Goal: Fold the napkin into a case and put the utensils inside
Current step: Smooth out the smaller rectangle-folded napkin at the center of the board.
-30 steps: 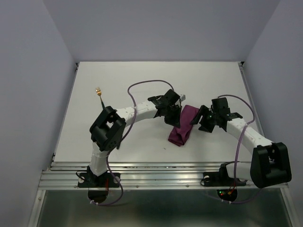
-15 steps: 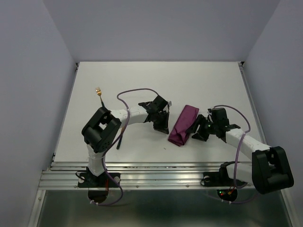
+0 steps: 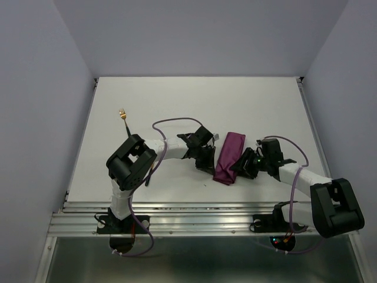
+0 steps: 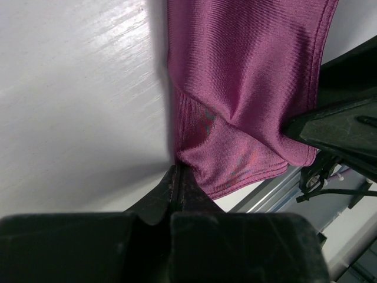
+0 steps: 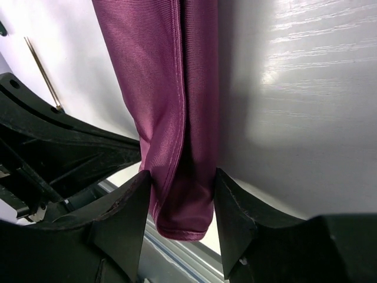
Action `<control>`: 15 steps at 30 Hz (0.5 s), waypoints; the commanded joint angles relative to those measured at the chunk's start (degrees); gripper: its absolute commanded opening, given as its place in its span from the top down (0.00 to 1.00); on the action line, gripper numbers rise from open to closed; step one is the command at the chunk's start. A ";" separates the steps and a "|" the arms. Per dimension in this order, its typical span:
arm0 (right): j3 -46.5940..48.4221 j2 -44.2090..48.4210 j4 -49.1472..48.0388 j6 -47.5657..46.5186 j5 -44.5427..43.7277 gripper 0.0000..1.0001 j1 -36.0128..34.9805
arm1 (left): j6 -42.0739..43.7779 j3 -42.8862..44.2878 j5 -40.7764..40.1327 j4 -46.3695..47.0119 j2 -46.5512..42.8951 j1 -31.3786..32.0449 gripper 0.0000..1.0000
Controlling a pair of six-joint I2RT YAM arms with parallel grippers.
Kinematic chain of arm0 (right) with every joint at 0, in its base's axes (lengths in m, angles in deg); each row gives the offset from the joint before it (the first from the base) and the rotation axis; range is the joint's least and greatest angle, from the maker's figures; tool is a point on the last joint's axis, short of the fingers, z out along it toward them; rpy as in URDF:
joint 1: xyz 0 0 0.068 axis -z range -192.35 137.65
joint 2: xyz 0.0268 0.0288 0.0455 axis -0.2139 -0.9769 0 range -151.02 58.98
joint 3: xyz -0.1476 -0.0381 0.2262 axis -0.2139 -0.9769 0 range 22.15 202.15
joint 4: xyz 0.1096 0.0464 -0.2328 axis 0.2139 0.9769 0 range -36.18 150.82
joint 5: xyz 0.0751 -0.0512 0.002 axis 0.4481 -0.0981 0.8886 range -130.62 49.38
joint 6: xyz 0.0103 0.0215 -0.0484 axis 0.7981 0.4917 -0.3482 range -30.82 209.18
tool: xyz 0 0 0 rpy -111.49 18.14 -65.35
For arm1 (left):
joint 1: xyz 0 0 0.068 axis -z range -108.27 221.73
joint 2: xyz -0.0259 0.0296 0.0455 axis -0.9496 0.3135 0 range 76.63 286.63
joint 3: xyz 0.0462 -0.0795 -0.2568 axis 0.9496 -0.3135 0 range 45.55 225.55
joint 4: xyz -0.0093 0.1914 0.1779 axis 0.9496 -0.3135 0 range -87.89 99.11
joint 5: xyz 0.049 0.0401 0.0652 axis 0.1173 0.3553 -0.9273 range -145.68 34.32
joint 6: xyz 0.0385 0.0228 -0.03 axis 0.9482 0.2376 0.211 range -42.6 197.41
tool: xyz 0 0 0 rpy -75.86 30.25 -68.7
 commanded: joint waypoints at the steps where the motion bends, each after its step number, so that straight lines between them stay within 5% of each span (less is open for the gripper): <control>1: -1.58 0.25 -2.91 0.04 0.49 0.48 -0.60 | -0.63 -0.49 1.64 1.85 0.17 0.46 1.00; 8: -2.81 0.69 -0.53 -0.76 -1.01 0.44 -0.60 | -0.54 -0.58 1.81 1.85 0.70 0.47 1.00; 15: -3.51 2.45 0.26 1.17 -0.66 0.62 -0.60 | -0.81 -0.76 2.07 2.02 0.70 0.55 1.00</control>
